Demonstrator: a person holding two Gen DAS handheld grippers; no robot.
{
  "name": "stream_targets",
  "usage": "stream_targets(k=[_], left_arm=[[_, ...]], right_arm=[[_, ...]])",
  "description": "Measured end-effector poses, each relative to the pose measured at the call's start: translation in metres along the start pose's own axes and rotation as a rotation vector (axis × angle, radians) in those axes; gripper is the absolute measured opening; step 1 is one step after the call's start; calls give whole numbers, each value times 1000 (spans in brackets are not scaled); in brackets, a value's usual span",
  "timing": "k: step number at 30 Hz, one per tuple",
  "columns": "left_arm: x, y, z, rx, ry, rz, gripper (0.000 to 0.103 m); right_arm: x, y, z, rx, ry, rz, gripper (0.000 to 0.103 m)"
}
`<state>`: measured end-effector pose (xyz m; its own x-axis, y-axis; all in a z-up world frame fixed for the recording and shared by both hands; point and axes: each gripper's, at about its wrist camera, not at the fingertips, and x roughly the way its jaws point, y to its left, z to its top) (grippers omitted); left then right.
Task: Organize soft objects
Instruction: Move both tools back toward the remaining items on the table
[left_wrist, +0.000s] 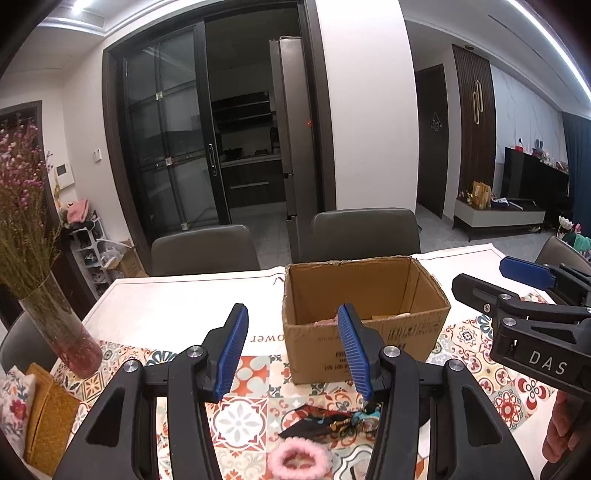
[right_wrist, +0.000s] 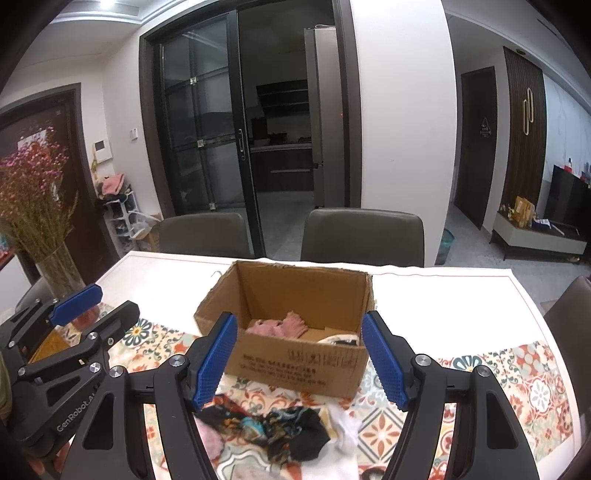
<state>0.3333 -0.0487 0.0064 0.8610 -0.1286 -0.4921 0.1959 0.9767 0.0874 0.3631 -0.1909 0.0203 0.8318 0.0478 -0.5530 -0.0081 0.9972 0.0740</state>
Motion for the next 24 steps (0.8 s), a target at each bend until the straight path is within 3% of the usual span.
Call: stream_targets(k=[24], left_arm=[[-60,8,-70,67,10,-25,50]], right_arm=[[-47,31,-72,-2,50,8,71]])
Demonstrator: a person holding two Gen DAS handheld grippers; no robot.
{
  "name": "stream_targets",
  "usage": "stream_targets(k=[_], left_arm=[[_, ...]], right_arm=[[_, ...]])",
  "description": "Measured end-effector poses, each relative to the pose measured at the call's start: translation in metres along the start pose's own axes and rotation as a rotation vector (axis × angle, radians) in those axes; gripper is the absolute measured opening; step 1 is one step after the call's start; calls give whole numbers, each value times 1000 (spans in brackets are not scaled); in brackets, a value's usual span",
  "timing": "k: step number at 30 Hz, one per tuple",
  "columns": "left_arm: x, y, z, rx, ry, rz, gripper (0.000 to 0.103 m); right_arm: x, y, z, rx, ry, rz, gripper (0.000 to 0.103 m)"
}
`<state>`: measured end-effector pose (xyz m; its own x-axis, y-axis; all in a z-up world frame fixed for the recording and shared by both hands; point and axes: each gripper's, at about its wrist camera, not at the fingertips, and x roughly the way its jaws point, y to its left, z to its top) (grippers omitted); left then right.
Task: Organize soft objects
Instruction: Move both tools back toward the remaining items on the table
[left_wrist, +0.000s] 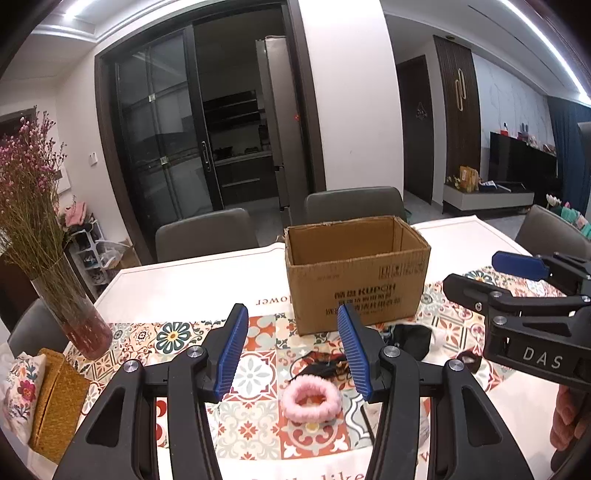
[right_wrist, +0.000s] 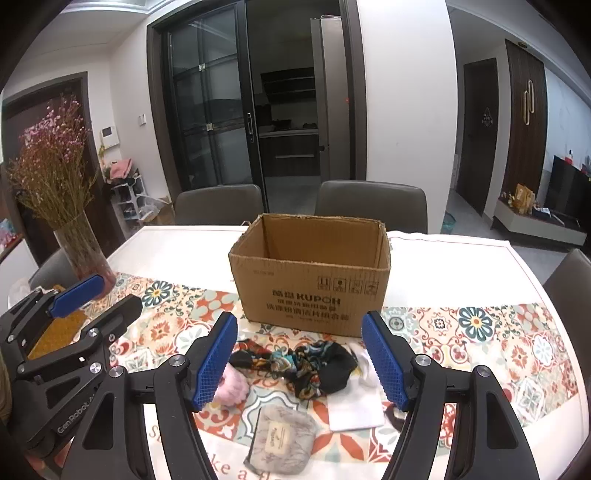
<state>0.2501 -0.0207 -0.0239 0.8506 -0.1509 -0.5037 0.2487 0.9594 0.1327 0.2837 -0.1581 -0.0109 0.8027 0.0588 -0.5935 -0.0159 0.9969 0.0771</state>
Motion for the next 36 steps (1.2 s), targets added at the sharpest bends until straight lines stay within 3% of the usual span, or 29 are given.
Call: stream_targets(k=[14,36], left_arm=[[2,-1,-33,19,65,-72,50],[49,-12,-72,141,125,-148,50]], right_arm=[[-7,8,-41,38,46,-45,71],[35,4,-96,131,199,-70,71]])
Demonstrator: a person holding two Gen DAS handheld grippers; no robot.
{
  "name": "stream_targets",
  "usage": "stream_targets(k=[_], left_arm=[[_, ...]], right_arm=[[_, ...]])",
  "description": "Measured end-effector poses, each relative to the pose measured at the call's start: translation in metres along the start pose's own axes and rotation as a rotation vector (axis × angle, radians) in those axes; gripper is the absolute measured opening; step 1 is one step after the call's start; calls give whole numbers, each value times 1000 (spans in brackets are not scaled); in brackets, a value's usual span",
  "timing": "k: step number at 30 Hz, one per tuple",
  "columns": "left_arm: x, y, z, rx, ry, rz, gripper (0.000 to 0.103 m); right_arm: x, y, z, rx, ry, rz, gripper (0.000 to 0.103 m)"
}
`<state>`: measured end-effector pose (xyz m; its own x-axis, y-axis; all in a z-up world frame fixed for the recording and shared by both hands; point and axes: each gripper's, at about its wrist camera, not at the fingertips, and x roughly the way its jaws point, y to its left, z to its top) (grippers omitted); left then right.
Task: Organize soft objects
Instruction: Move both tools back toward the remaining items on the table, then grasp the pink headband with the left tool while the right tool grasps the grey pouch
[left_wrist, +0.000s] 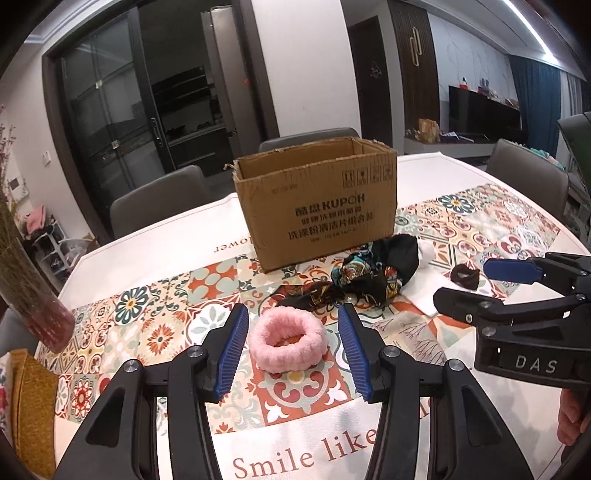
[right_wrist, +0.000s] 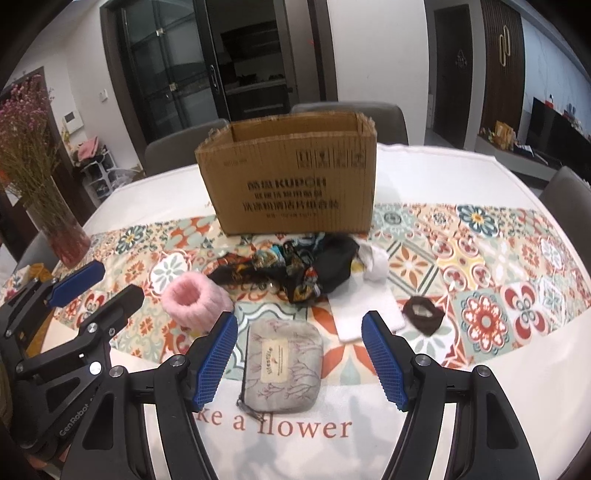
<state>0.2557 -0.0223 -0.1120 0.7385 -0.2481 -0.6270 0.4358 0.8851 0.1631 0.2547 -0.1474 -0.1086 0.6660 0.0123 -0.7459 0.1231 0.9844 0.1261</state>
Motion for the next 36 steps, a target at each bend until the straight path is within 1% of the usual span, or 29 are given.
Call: stream_targets(k=[10,21,26,28,36], left_arm=[[33,-5,-13,57,34,-19,49],[68,-11,-25,72,77,-33,48],[80,-13,-27,70,94,-34,45],[84,-14,-28,76,100,-29,43],[96,-20,-32,83,139,-21,37]], right_arm=[[36,-7,-19,61,83,6,71],[69,-15,-34,114,140,17,70],[77,-17,-38,129,156,30,69],[80,-17,-40,131,165,34,68],[88,-19,-46,146,200,58,57]])
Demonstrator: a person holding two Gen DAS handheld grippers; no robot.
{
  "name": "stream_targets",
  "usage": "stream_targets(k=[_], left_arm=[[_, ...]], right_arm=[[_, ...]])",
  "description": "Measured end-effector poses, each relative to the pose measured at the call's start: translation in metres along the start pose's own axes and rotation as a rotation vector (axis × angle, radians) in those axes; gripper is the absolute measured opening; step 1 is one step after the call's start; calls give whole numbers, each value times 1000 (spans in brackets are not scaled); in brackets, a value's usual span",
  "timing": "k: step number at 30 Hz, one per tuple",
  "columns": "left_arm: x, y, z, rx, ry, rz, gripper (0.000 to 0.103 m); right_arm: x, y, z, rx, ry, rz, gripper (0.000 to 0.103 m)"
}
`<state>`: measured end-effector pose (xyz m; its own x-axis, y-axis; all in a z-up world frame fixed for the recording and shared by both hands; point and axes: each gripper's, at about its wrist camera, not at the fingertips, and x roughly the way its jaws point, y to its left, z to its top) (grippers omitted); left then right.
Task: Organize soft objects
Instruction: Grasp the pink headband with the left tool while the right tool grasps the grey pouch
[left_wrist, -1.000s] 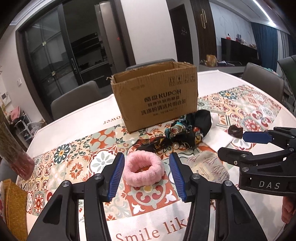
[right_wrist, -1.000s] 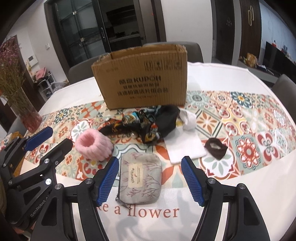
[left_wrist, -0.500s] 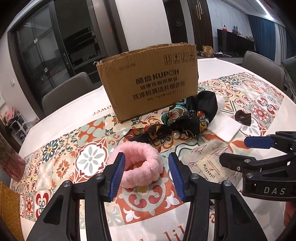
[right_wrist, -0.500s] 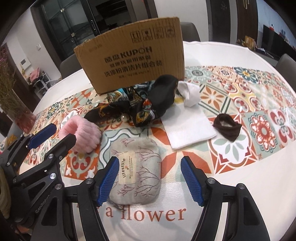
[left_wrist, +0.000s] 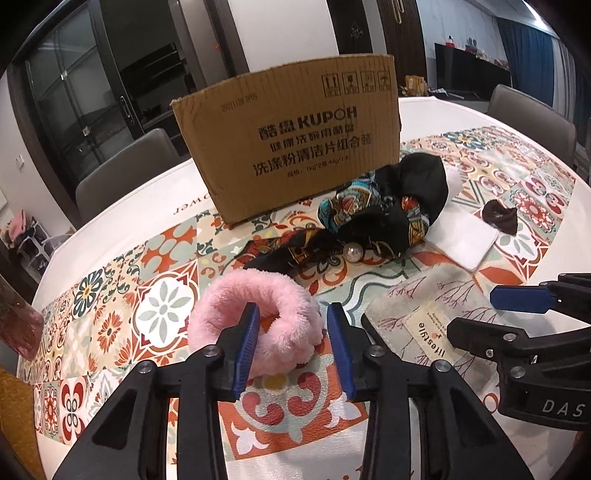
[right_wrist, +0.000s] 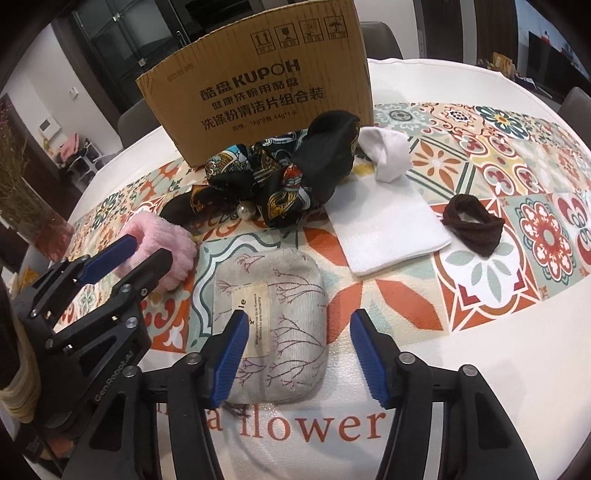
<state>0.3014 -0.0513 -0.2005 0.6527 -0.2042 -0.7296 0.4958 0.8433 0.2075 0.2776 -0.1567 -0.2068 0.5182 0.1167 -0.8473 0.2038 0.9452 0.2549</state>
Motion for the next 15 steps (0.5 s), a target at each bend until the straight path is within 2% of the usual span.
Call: stream_targets(k=[4,12,15], left_arm=[[3,-1,-2,-3,14,6,32],[3,2,-7,-57,53,0,17],[0,3,-8,-89,64,-10,15]], right_arm=[[3,-1,-2,4,12,6,50],[9,3,-2,-39,20,14,22],[6,5,1,-55,10,38,20]])
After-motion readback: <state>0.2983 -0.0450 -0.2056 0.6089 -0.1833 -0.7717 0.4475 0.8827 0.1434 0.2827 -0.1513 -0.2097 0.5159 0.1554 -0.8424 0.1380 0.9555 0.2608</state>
